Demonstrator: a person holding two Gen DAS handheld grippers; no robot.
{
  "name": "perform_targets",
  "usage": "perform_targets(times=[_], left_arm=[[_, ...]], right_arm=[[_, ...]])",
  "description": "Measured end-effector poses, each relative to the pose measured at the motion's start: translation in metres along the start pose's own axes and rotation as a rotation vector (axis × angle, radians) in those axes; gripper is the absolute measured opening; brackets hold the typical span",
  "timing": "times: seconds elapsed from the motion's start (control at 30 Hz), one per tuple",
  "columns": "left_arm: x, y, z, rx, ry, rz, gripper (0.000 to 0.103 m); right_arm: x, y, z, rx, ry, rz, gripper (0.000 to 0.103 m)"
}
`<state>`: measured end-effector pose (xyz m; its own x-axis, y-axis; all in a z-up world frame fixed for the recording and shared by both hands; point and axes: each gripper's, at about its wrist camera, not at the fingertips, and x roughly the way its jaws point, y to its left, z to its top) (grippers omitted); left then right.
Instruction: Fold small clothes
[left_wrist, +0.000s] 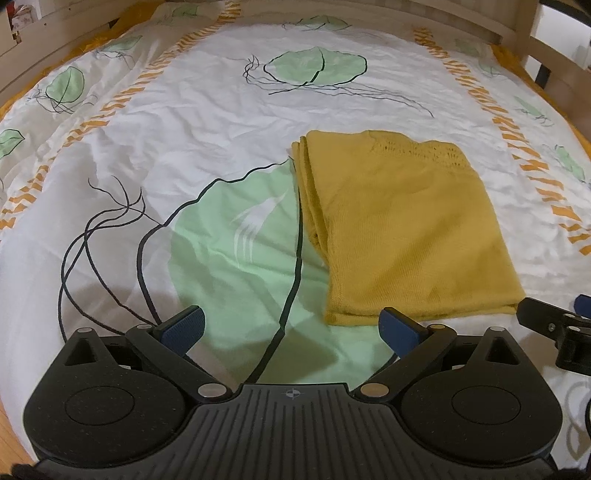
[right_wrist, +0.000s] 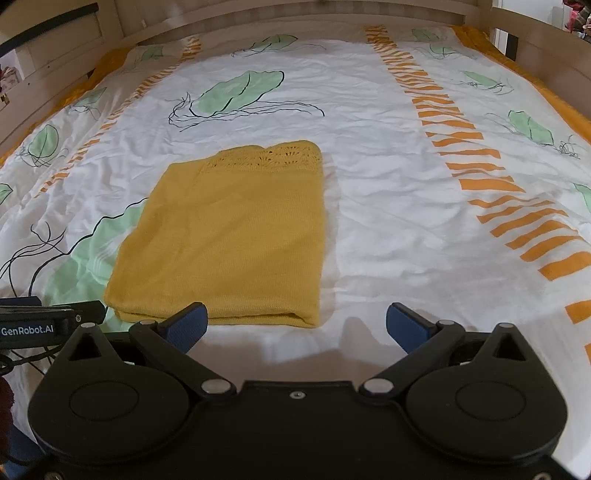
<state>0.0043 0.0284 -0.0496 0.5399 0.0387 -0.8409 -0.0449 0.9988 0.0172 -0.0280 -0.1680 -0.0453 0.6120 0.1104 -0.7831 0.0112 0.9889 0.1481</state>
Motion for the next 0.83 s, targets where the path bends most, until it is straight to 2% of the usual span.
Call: perform_targets(times=[0.83], left_arm=[[0.0046,-0.0006,-0.0014,-0.01,0.015,-0.013,0.102]], right_arm=[[0.0065,-0.0001,-0.0001,0.02,0.043,0.024,0.103]])
